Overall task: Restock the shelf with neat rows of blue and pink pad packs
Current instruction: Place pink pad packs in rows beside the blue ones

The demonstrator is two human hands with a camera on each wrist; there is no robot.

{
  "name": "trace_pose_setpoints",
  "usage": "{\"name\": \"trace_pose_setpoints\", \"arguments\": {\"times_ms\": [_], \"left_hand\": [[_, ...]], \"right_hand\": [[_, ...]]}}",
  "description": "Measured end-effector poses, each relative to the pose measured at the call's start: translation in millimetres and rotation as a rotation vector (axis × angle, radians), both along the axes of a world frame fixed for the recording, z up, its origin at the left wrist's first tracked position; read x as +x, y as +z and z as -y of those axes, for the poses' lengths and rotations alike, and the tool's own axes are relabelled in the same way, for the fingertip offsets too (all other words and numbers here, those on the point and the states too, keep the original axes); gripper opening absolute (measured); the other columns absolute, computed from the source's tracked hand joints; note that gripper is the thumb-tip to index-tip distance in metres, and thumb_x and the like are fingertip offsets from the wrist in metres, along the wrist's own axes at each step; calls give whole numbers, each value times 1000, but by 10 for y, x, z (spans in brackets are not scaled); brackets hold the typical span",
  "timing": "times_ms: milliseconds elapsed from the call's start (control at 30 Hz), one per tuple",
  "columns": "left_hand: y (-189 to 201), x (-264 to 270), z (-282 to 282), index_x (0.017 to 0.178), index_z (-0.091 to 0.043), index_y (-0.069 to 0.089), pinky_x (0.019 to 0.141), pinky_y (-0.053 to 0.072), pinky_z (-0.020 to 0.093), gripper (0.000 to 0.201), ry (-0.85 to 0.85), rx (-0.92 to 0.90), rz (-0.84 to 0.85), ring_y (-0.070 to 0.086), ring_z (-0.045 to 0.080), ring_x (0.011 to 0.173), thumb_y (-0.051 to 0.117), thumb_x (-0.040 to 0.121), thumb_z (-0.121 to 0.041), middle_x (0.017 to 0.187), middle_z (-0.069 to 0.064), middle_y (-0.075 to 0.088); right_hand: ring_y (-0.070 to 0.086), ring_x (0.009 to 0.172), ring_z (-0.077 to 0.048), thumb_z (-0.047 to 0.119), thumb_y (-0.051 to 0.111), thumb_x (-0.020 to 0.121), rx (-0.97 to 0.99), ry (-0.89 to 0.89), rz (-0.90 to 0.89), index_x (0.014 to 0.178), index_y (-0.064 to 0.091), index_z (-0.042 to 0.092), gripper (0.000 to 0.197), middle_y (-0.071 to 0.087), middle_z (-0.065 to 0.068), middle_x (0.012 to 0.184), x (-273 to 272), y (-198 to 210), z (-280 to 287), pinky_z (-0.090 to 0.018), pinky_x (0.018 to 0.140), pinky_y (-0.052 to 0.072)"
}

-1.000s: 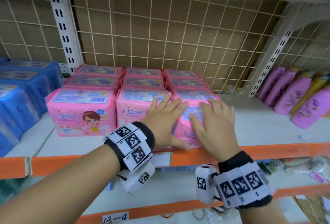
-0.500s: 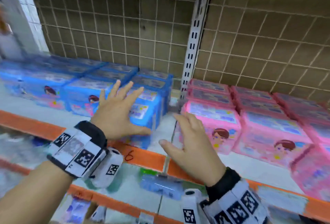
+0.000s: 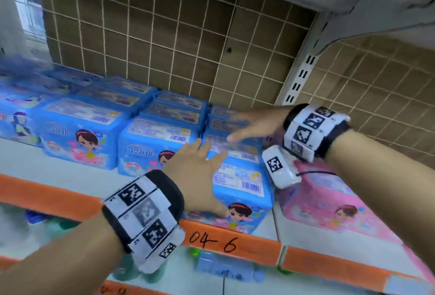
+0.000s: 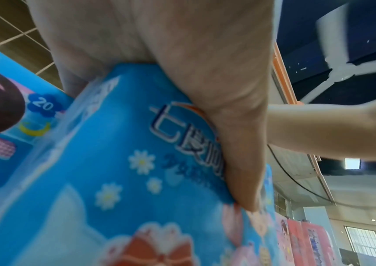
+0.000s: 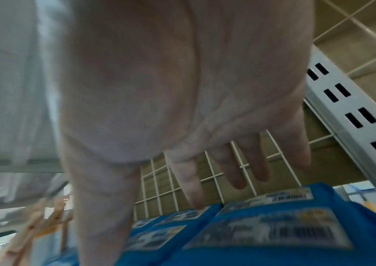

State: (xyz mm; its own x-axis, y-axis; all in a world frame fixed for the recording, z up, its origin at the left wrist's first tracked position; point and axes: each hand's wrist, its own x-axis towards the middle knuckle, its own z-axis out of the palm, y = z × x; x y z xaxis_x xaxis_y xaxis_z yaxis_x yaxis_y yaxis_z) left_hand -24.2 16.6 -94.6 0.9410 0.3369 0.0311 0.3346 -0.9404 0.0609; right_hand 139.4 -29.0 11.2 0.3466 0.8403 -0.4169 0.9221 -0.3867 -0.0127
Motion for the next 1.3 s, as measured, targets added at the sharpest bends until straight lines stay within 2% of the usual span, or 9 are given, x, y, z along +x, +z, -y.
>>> {"name": "trace_pose_setpoints", "arguments": {"times_ms": [100,200,333,700,833,967,1033,1167,1300], "left_hand": [[-5,-1,5,148,-30,-6,116,-5,42,118,-8,-50,3,-9,26,144,54,61,-81,157,8,-5],[-25,0,-19,147,-30,-9,116,-4,40,118,-19,-56,25,-8,23,144,55,62,-79,156,4,-6],[8,-2,2,146,-30,-12,115,-6,39,117,-10,-61,-10,-11,23,143,57,64,-76,155,1,-11],[3,352,353,147,-27,-9,117,4,39,119,-36,-75,-36,-9,26,144,61,62,-73,156,7,-10],[-8,335,346,147,-31,-8,117,13,37,119,-9,-91,-27,-9,20,144,62,60,-73,155,0,-13],[47,254,407,142,-38,-20,114,-10,45,124,-9,-15,-9,-16,19,143,60,57,-80,156,-1,-13],[98,140,394,131,-51,-32,108,-21,47,125,-53,-52,42,-21,14,141,57,51,-85,155,-7,-14],[216,-297,-31,135,-59,-16,113,-11,44,104,86,-176,157,-11,7,142,49,58,-85,155,-15,-3],[235,-569,-751,145,-41,5,115,5,48,94,261,20,31,5,19,144,53,70,-72,155,-3,14]], "right_hand": [[30,136,-19,48,47,91,-16,-25,-14,145,26,10,69,27,-5,152,78,89,-394,-15,102,23],[35,126,-15,31,45,96,-106,-12,-98,141,29,1,57,26,-14,151,80,3,-729,-8,71,32],[25,136,-14,41,60,86,-94,-29,-65,144,26,20,70,21,0,153,238,-248,-956,-24,102,25],[6,144,-19,65,52,79,-168,28,51,148,12,23,90,3,2,157,701,-338,-664,-37,116,8],[3,145,-18,71,48,77,-171,68,137,149,7,23,95,1,3,158,731,-339,-608,-37,115,5],[9,144,-20,66,49,80,-257,83,174,149,12,18,92,7,-1,157,614,-242,-665,-37,117,11],[27,139,-24,63,44,84,-318,106,253,144,29,9,82,27,-8,152,533,-112,-789,-35,112,24],[60,88,-25,71,42,81,-36,187,374,93,63,10,65,63,-8,98,252,117,-1067,-29,77,44],[48,122,-30,64,37,87,-13,207,285,133,44,2,77,47,-14,138,-194,19,-1410,-35,98,38]]}}
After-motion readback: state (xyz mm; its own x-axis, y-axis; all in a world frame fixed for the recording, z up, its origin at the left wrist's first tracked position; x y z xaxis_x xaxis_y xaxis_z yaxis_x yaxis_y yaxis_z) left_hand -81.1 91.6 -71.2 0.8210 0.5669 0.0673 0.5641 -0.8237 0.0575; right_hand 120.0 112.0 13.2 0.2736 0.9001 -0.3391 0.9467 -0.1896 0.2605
